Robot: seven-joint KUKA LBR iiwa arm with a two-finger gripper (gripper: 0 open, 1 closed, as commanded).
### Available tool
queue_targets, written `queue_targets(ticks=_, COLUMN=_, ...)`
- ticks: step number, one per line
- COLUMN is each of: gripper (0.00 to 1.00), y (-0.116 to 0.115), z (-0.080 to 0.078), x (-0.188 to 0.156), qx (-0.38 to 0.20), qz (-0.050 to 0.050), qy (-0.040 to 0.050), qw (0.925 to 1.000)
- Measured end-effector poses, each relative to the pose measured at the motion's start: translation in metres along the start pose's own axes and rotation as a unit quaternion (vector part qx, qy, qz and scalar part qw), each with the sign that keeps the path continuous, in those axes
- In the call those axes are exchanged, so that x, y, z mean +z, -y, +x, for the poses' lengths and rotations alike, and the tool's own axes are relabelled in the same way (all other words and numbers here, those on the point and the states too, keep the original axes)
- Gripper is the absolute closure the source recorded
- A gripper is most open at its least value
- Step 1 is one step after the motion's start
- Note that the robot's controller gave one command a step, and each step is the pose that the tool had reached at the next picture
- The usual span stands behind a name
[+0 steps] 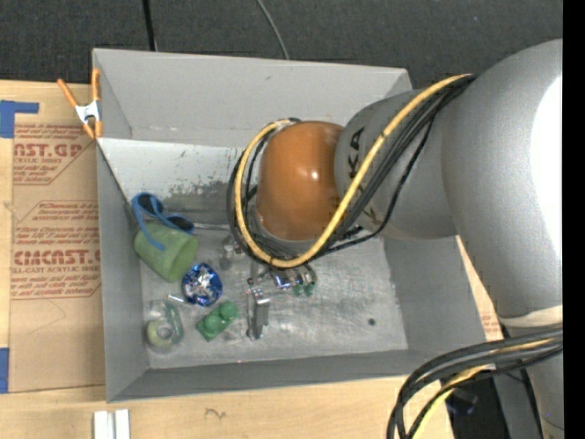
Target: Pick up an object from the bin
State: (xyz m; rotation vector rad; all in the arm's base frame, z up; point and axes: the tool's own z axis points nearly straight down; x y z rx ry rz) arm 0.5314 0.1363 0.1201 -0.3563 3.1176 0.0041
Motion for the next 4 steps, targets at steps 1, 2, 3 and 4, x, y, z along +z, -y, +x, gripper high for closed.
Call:
queue_targets(ticks=1, gripper=0.00, y=-0.049, z=0.005, x=0.043, qx=-0.125, qz=0.003, qy=0.0093, qw=0.9921)
queue_targets(ticks=2, gripper=1.00, y=-0.050, z=-0.001, x=0.038, qx=-0.125, qz=0.001, qy=0.0224, qw=0.9919)
queue_targets(ticks=3, gripper=1.00, y=-0.039, z=0.013, x=0.003, qx=-0.112, qz=0.001, qy=0.0008, qw=0.9938)
queue_targets(ticks=4, gripper=1.00, y=-0.037, z=0.014, x=-0.117, qx=-0.314, qz=0.001, qy=0.0016, qw=0.9496)
